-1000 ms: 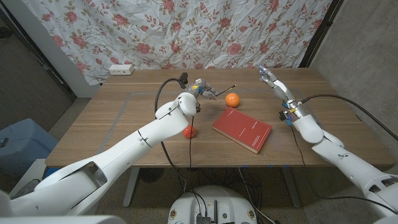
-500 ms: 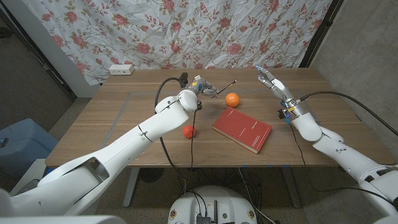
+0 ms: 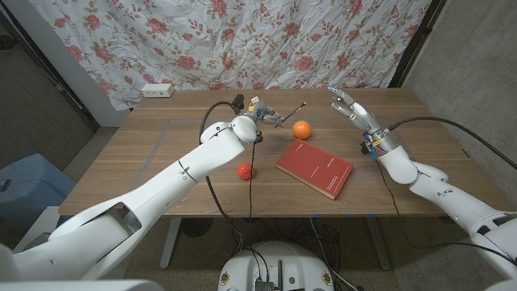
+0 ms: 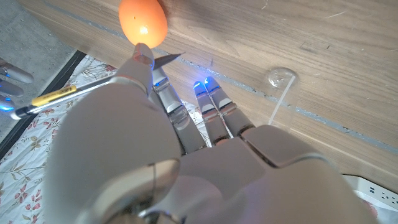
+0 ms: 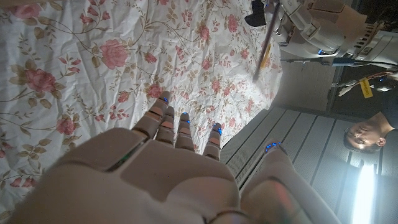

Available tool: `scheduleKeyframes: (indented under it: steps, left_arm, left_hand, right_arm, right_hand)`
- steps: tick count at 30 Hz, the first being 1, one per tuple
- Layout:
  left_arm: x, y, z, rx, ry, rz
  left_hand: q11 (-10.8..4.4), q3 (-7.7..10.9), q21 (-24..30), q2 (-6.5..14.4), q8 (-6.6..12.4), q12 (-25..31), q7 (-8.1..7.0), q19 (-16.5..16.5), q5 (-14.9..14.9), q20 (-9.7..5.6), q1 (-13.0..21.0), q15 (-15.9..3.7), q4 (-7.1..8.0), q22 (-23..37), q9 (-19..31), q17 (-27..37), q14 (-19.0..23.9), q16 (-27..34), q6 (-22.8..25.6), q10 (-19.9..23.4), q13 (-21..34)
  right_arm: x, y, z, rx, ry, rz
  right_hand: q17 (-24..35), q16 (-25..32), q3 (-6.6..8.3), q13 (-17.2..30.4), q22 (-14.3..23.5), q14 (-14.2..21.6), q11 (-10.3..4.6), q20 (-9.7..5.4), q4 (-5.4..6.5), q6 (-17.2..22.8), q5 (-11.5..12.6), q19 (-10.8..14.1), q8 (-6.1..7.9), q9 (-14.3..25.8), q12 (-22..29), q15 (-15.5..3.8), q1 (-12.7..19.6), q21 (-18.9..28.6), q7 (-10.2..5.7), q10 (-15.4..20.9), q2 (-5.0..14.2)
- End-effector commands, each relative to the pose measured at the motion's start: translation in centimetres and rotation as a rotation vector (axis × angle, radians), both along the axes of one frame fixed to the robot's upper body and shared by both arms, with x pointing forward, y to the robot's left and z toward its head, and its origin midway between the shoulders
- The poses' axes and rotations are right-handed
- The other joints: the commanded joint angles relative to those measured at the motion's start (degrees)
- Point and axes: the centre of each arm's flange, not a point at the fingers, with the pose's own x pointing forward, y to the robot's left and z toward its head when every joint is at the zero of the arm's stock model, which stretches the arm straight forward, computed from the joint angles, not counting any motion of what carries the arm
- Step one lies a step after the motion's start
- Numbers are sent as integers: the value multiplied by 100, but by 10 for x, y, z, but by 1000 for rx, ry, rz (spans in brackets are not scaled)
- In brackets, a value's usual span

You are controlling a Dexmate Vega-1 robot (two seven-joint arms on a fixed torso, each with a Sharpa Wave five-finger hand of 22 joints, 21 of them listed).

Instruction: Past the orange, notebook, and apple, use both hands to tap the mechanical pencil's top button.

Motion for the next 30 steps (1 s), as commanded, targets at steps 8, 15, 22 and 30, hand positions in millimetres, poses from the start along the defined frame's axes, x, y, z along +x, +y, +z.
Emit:
scheduleKeyframes:
  steps: [8, 15, 22, 30]
  left_arm:
    - [-3, -4, -8, -10, 12, -8]
    - [-5, -4, -10, -12, 9, -10]
    - [-7, -3, -12, -15, 4, -7]
    - [-8, -4, -14, -21, 0, -7]
  left_hand:
    - [-73, -22, 15, 68, 5, 14, 28, 11, 26, -484, 0, -962, 2, 27, 29, 4, -16, 25, 11, 116, 19]
    - [-74, -30, 15, 74, 6, 14, 28, 8, 27, -483, 1, -963, 2, 27, 30, 5, -14, 26, 10, 117, 20]
    - [-74, -38, 14, 76, 7, 12, 37, 4, 28, -480, 3, -964, -1, 27, 31, 4, -14, 26, 12, 116, 20]
    - [-74, -45, 8, 80, 6, 13, 27, -12, 29, -480, 4, -965, -1, 27, 32, 4, -14, 26, 8, 119, 21]
  right_arm:
    - [-11, 14, -9, -69, -11, 8]
    - [-12, 20, -9, -85, -5, 17]
    - [-14, 25, -6, -86, -1, 24]
    - [-14, 30, -7, -87, -9, 31]
  right_hand:
    - [25, -9, 11, 6, 14, -87, -40, -24, -37, 88, -21, -88, 14, 9, 5, -22, 4, -5, -16, -98, 59]
    - [39, -15, 8, 2, 14, -146, -53, -18, -32, 118, -24, -141, -7, -3, -8, -25, -27, -10, -17, -177, 82]
    - [55, -24, 2, -4, 14, -227, -101, -40, -27, 142, -27, -206, -35, -16, -16, -59, -65, -15, -17, -252, 99]
    - [61, -20, -1, -8, 14, -242, -86, -40, -27, 145, -27, -221, -50, -21, -14, -62, -78, -11, -17, -272, 102]
